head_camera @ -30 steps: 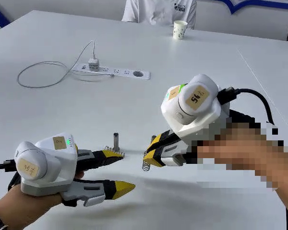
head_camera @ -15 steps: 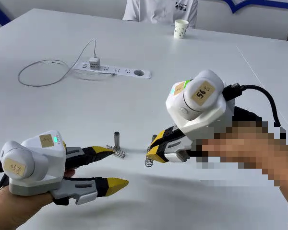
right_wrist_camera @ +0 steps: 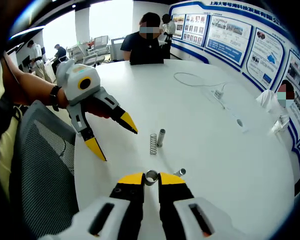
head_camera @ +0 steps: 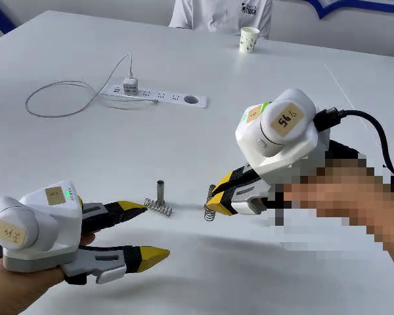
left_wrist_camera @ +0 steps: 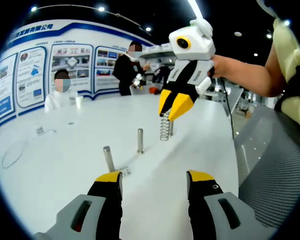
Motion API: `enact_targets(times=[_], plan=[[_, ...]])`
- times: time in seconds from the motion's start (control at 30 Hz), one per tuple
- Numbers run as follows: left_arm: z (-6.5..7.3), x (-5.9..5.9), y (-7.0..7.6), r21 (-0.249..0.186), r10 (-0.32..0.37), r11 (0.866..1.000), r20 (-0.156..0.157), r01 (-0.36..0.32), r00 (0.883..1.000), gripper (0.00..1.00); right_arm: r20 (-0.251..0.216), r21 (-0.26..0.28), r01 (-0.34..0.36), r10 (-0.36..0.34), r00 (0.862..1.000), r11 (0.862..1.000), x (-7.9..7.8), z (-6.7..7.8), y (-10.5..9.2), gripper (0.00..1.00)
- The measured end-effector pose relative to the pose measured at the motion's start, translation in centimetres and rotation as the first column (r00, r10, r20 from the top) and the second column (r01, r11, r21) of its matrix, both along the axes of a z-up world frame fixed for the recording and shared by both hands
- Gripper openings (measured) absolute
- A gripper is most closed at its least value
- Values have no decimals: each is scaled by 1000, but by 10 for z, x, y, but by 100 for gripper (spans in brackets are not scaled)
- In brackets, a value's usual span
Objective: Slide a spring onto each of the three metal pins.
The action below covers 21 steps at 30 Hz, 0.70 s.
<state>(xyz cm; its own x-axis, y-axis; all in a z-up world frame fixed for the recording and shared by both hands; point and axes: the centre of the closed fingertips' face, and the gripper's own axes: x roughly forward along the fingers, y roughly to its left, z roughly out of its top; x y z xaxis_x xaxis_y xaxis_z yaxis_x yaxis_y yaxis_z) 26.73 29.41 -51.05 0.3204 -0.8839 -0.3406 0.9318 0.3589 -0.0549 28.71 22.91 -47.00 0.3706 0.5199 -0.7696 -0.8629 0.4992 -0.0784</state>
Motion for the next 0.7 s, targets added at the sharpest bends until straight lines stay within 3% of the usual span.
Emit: enact_targets(times=[0.7], plan=[[-3, -2, 7, -4, 24, 1000, -16, -24, 1000, 54, 24, 2, 26, -26, 999, 1000, 18, 8, -9, 12]])
